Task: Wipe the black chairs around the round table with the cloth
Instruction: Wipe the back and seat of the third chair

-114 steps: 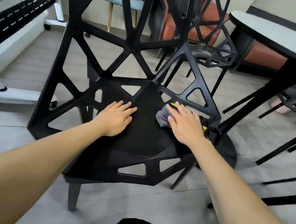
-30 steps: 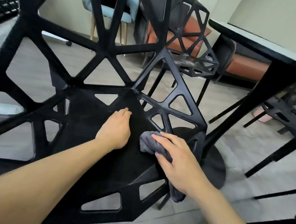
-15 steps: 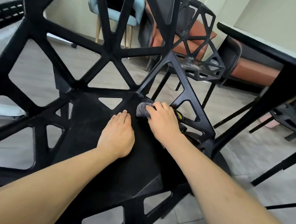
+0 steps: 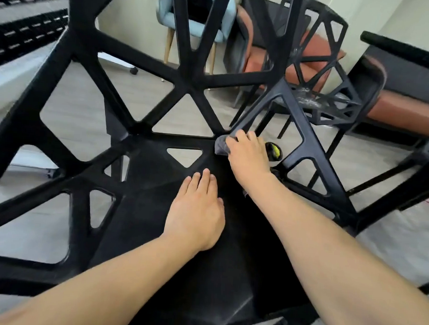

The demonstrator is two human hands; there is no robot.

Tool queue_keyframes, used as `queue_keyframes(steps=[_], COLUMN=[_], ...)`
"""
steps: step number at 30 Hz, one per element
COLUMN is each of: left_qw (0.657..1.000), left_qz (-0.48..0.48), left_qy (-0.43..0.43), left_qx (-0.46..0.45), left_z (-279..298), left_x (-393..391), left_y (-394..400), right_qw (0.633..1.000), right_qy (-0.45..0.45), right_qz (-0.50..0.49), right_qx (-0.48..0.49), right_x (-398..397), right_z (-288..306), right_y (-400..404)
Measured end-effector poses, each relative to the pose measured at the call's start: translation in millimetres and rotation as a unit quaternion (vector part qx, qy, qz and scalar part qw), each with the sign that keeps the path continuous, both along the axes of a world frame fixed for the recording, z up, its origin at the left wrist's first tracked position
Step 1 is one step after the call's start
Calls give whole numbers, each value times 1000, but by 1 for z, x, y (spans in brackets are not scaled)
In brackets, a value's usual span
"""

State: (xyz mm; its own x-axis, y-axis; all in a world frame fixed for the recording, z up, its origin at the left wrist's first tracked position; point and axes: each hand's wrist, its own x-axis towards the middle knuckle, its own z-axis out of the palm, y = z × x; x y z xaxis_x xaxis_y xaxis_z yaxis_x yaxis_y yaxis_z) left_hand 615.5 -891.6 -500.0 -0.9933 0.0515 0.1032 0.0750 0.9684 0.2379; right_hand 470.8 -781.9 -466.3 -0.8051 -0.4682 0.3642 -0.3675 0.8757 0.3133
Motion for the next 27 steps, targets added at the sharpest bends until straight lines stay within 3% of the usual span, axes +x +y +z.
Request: queue_keyframes(steps=[6,13,16,19,23,24,27], left_qw=[1000,1000,999,999,999,999,999], left_qz=[0,-7,-4,-4,-1,-2,-27], left_qy=[-14,-27,-36,-34,-31,-31,-31], left_qx=[-3,-7,11,16,16,13,-9], left_z=[-1,5,6,7,7,7,4], left_x=[-5,-3,-3,0,0,0,-2], left_y=[-4,-2,0,2,4,3,2], right_qw=[998,999,997,995,941,937,948], right_qy=[-18,17,1,-3,173,167,-30], right_qz=[-8,-14,-75,-56,-76,-109,-166], right_qx=[53,41,-2,-78,-281,-286,-269], right_x=[1,83,113,127,117,110,91], right_z=[9,21,27,37,72,77,67], right_y=[-9,83,120,134,134,135,135])
